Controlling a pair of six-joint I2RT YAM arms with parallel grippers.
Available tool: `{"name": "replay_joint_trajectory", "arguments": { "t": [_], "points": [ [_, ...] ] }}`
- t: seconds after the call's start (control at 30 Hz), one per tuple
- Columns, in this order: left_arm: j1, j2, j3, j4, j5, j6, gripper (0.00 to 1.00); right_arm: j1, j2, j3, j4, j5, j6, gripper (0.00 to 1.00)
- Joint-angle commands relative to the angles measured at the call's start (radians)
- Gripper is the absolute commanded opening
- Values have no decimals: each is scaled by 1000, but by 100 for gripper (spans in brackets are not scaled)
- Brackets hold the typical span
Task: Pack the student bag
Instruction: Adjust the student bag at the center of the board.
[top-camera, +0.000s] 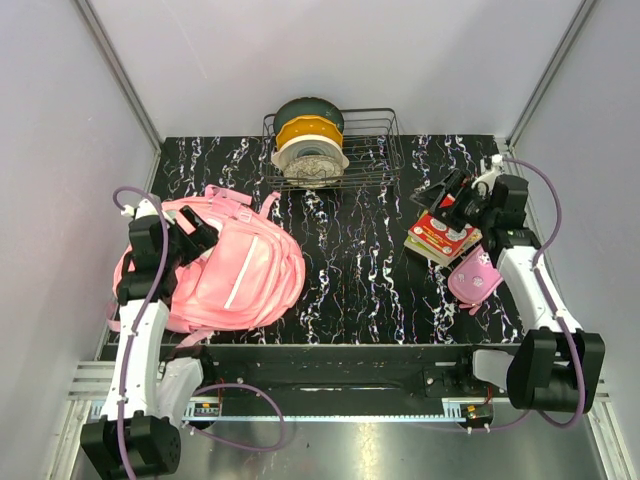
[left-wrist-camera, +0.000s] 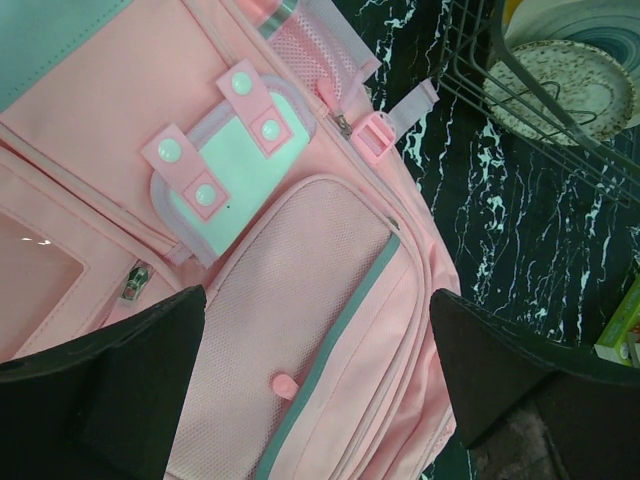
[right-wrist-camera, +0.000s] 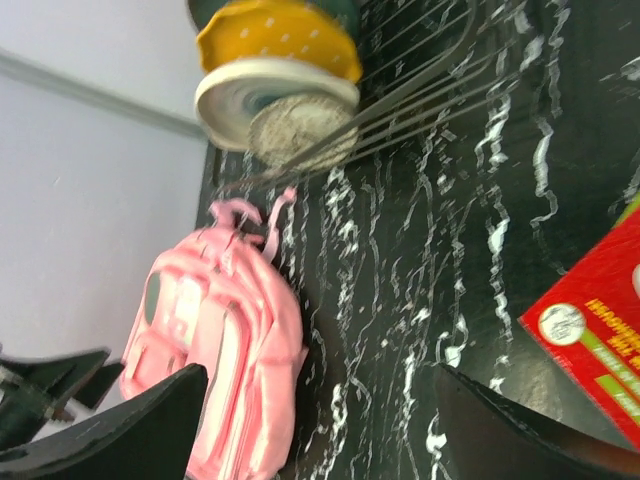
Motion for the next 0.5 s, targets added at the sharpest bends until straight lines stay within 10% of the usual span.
{"name": "replay_joint_trajectory", "arguments": {
  "t": [0.0,0.47],
  "points": [
    [8,-20,71,-38,-50,53,99,1,19,114,-146,288,28,100],
    [6,-81,62,-91,-76,106,99,-65,211,176,-314,697,84,100]
  ]
}}
